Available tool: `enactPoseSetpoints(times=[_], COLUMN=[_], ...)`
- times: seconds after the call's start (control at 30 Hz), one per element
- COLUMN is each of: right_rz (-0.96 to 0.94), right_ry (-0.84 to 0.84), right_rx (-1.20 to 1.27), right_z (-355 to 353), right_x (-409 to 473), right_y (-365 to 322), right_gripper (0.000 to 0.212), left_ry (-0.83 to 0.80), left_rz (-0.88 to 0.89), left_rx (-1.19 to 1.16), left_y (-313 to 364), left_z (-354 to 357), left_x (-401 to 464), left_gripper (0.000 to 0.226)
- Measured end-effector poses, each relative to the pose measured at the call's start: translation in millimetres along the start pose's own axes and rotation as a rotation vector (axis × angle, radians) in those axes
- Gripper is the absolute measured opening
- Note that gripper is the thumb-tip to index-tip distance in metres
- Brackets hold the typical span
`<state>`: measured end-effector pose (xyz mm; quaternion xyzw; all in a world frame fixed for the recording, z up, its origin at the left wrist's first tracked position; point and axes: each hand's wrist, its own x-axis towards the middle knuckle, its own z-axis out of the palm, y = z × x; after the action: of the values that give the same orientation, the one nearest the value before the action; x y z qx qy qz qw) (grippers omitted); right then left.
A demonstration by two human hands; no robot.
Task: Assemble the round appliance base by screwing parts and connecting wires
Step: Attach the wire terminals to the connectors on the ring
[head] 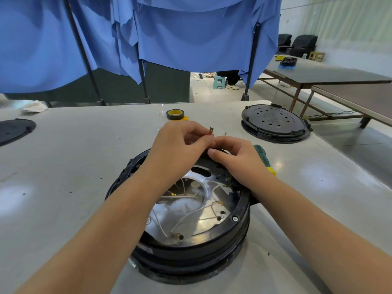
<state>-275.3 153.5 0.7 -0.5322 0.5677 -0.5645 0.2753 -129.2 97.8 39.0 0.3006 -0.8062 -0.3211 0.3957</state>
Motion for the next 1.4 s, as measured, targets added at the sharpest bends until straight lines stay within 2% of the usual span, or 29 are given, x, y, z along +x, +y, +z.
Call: enactPoseSetpoints(times=[0.1,0.27,0.47,0.67,1.4], right_rz=[0.087,0.199,0.177,0.138,0.095], right_ry=[0.043,0.146,0.176,0.171,0.131], right_rx=[0.085,0.224,0.127,0.049,0.035], right_z=[-0.4,-2.0,-1.5,-1.2,-2.3], right_x=[-0.3,1.1,3.4,5.3,7.9], right_y=[0.7,1.8,6.2,10.7,16.0], right_gripper=[0.018,0.027,0.032,0.035,0.039], left_ry=[-0.130,-0.318,-0.520,-0.550,-0.574], left_rz=[0.009,-0.016,-0.058,-0.050,-0.060], left_rx=[0.038,0.099,0.162,0.199,0.173], left_y=[-1.0,-1.1,1.9,2.9,-0.3], left_z=[2.2,4.3,7.0,6.3,5.2], left_x=[-2.8,-7.4,-10.5,-10.3,-9.0], left_gripper=[0.008,0.018,0.017,0.016,0.016])
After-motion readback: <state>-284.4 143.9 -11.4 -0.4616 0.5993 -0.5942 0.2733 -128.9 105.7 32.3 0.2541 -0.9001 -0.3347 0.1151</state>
